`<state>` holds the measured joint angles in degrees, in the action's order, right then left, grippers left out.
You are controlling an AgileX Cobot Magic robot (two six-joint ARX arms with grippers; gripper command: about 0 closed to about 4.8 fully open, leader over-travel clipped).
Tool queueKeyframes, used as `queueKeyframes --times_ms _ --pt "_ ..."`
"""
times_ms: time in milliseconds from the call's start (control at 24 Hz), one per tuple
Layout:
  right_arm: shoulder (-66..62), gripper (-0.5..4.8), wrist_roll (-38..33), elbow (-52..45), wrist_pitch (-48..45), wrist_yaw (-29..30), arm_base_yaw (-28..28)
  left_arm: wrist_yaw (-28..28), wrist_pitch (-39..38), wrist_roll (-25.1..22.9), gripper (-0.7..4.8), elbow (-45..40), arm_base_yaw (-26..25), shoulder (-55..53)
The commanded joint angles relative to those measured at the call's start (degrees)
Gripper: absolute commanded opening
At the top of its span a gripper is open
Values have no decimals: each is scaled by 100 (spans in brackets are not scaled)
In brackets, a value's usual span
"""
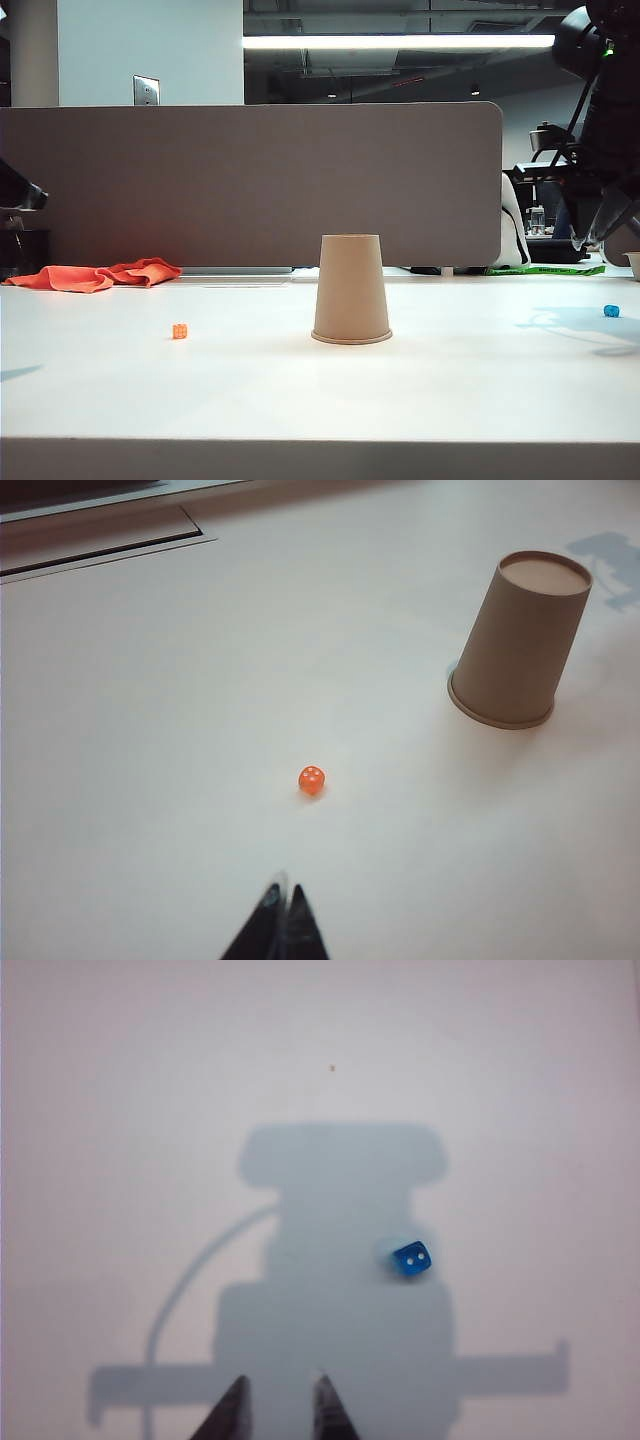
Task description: Throw the dice onto the paper cup, compare its value with the values of the other dice on the table, place the die with the higher value on the paper cup, and take no action if both dice have the same value.
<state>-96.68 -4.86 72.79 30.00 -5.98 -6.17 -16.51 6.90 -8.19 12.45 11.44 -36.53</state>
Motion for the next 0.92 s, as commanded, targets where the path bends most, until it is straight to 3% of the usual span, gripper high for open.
queueKeyframes --times_ms 42,208,375,917 --pt "35 85 46 26 -17 35 -4 -44 90 -15 -5 31 2 9" --pt "35 82 50 26 -15 101 -7 -46 90 -15 -5 31 2 9" --pt "35 -3 50 26 68 81 -2 -46 90 -15 -5 31 2 9" --pt "1021 -1 341 26 887 -448 168 -42 92 -15 -5 31 2 9"
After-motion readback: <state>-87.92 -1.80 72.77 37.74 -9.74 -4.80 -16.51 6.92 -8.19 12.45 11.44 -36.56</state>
